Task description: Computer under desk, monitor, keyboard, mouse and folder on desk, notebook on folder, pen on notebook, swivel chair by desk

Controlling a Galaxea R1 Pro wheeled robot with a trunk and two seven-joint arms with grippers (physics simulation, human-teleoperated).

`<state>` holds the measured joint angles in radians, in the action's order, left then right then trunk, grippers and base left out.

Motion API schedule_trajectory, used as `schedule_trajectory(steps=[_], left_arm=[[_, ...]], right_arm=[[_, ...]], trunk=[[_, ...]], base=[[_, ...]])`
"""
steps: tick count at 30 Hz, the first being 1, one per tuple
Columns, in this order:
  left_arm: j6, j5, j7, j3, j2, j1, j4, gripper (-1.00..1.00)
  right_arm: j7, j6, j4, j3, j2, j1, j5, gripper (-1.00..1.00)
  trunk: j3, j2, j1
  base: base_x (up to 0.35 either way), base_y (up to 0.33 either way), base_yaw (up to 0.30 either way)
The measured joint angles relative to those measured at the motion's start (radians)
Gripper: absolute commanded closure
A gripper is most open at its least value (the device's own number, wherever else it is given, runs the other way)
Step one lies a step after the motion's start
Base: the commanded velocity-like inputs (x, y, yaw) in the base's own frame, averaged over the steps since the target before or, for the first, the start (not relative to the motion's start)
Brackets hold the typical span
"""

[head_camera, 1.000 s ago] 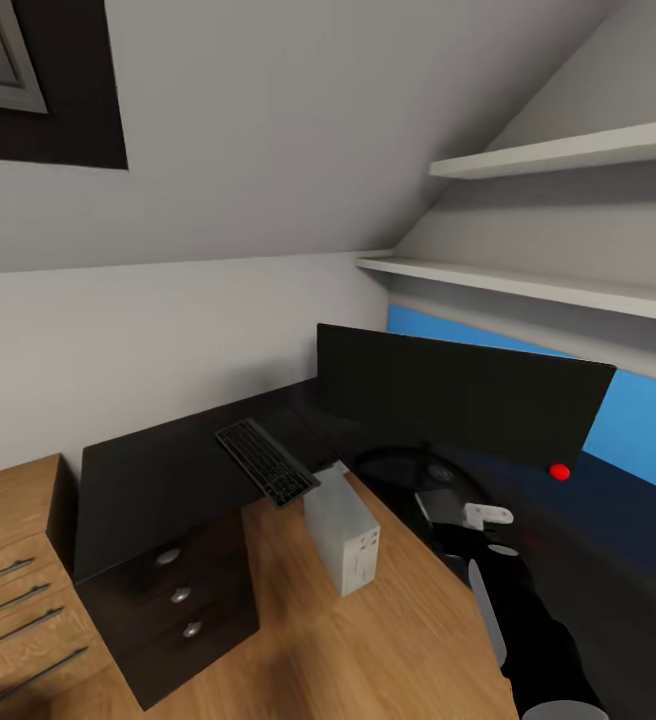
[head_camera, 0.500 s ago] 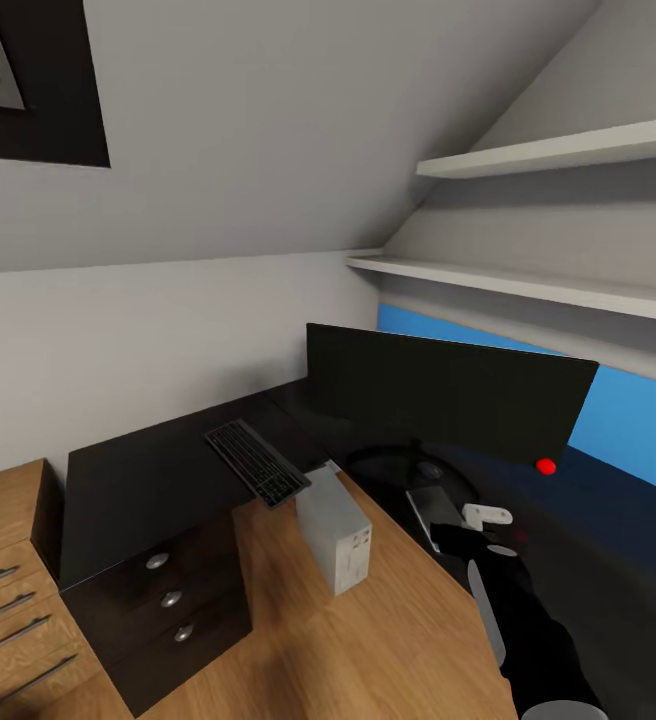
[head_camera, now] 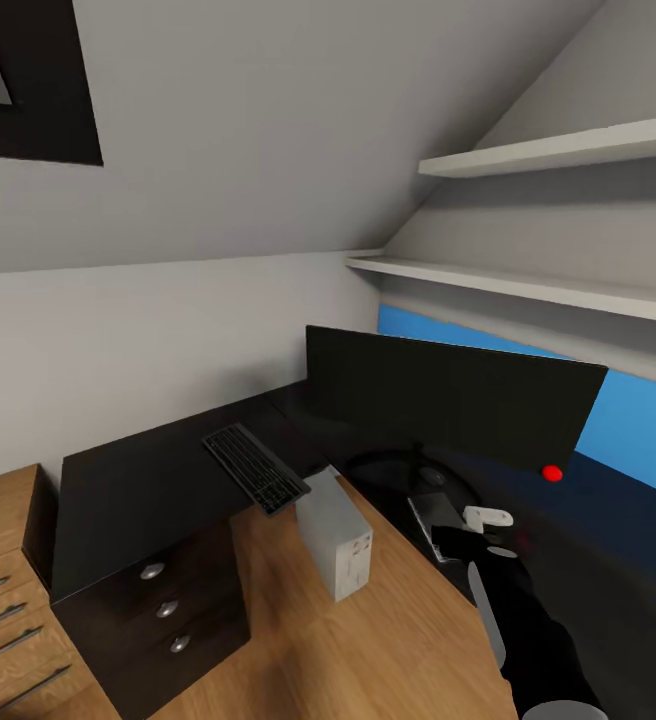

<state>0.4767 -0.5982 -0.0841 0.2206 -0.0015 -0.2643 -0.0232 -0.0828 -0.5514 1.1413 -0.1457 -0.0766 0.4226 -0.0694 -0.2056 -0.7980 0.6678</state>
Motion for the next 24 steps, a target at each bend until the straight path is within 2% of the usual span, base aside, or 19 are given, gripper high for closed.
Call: schedule_trajectory(steps=[5, 13, 24], left_arm=[[0.000, 0.000, 0.000, 0.000, 0.000, 0.000, 0.000, -1.00], [0.000, 0.000, 0.000, 0.000, 0.000, 0.000, 0.000, -1.00], [0.000, -0.002, 0.000, 0.000, 0.000, 0.000, 0.000, -1.00]], right_arm=[[0.000, 0.000, -0.001, 0.000, 0.001, 0.000, 0.000, -1.00], [0.001, 0.000, -0.001, -0.001, 0.002, 0.000, 0.001, -1.00], [0.001, 0.001, -0.011, -0.002, 0.003, 0.000, 0.001, -1.00]], trunk=[[0.000, 0.000, 0.000], [0.000, 0.000, 0.000], [0.000, 0.000, 0.000]], base=[[0.159, 0.000, 0.000], [0.042, -0.006, 0.000], [0.091, -0.083, 0.000]])
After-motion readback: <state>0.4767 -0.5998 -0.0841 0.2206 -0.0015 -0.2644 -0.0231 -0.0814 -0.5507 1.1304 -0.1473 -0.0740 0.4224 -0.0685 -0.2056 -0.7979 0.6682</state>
